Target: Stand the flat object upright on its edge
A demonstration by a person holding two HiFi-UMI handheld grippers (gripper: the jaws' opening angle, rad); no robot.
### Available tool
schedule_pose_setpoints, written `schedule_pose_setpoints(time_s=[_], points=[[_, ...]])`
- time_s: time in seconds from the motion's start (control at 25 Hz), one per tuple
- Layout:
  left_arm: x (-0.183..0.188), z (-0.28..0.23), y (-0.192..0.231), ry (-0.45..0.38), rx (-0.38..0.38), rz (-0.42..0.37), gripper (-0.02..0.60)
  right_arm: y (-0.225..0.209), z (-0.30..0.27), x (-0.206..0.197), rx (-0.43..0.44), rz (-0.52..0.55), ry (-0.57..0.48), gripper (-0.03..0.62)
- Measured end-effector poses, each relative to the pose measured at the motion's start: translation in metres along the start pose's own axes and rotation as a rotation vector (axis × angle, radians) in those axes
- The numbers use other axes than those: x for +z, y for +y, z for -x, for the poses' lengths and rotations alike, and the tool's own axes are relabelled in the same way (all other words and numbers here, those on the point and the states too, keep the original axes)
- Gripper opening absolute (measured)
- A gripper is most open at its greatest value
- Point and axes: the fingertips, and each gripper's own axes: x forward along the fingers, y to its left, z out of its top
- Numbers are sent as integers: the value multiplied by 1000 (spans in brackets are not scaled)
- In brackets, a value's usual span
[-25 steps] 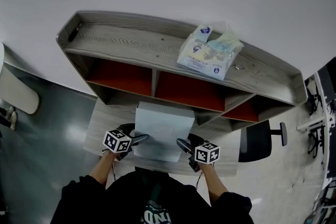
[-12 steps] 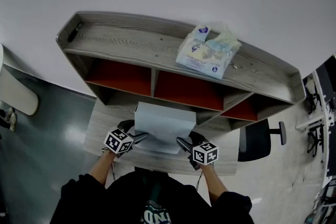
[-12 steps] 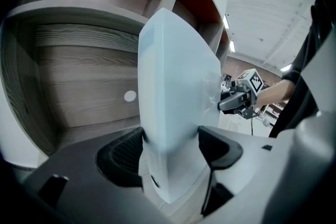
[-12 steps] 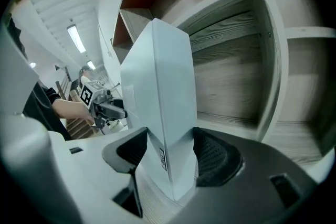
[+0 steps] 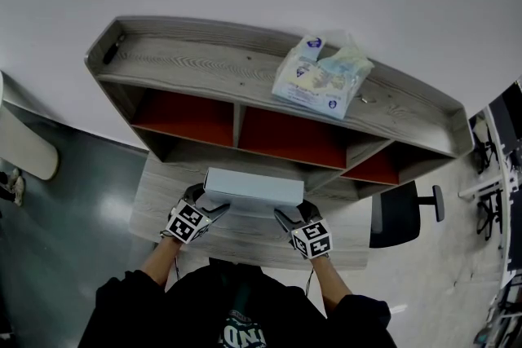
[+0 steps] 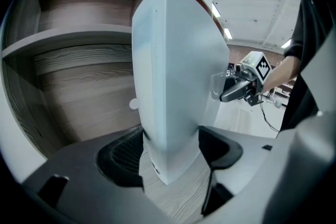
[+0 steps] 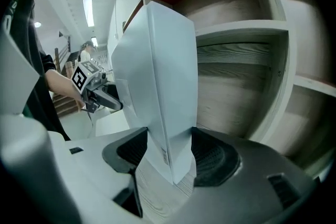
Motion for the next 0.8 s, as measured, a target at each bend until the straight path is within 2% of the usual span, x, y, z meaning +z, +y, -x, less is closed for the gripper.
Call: schedule_pose_setpoints(time_s=[0.24,0.8], points=[[-2,-3,-4,0,28,-47,327,-3,-2,-10,-38,38,17,258],[-10,-1,-7,-13,-45,8,328,-3,-3,-15,-42,-13,20,258]])
